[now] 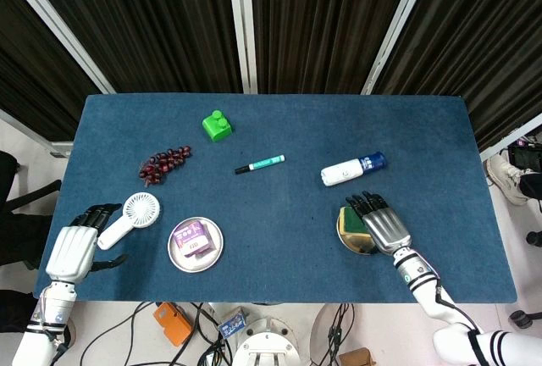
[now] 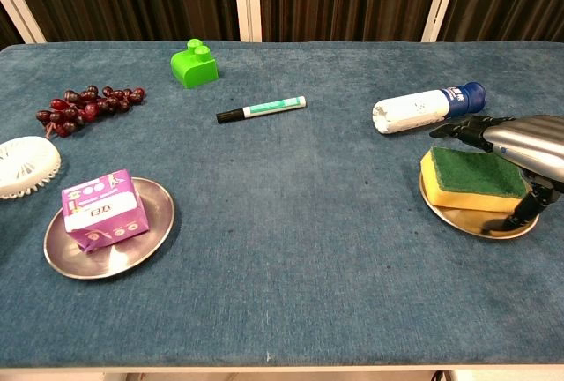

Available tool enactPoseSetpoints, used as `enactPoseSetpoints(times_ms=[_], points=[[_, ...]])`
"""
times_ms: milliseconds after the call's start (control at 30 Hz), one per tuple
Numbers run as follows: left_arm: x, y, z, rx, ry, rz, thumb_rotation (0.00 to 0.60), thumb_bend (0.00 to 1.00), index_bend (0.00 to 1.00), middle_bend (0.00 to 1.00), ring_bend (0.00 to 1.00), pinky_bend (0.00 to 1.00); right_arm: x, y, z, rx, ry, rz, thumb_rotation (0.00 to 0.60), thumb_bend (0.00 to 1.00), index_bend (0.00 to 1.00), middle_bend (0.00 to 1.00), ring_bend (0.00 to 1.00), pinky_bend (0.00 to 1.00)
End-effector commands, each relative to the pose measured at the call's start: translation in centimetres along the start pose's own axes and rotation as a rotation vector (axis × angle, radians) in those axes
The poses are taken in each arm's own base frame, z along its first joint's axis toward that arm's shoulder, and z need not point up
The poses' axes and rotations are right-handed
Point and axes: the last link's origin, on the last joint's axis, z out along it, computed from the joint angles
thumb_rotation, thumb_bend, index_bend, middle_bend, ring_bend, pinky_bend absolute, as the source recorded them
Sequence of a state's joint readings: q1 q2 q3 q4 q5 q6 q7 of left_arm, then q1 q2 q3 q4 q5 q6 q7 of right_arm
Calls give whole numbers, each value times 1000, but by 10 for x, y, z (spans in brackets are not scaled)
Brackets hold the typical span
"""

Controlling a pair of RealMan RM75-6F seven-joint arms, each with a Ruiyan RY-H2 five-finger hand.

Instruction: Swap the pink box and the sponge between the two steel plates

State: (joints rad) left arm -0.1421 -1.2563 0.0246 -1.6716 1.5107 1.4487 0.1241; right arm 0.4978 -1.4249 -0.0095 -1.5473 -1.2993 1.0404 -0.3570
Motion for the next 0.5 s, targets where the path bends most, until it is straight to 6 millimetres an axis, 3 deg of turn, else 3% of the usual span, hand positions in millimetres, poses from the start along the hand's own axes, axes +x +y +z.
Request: enactPoseSetpoints(times_ms=[33,167,267,367,500], points=[[2,-1,-4,-1,5,-5,600,56,158,184,163,314,7,2,-13,6,27,-8,600,216,0,0,0,92],[10,-8,-16,-4,33,-19,600,56,158,170,142,300,21,11,-45,1,127,-39,600,215,0,0,0,34],[17,-25,-32,34,62,30,600,59,136,94,56,236,29,29,-87,-68,217,-115,600,215,0,0,0,0],[16,-46,-48,109,117,142,600,64,57,31,3,151,28,52,-135,-213,269,-165,600,216,0,0,0,0],[4,-55,-69,163,99,43,600,72,46,15,0,83,13,75,-186,-359,334,-98,600,215,0,0,0,0]])
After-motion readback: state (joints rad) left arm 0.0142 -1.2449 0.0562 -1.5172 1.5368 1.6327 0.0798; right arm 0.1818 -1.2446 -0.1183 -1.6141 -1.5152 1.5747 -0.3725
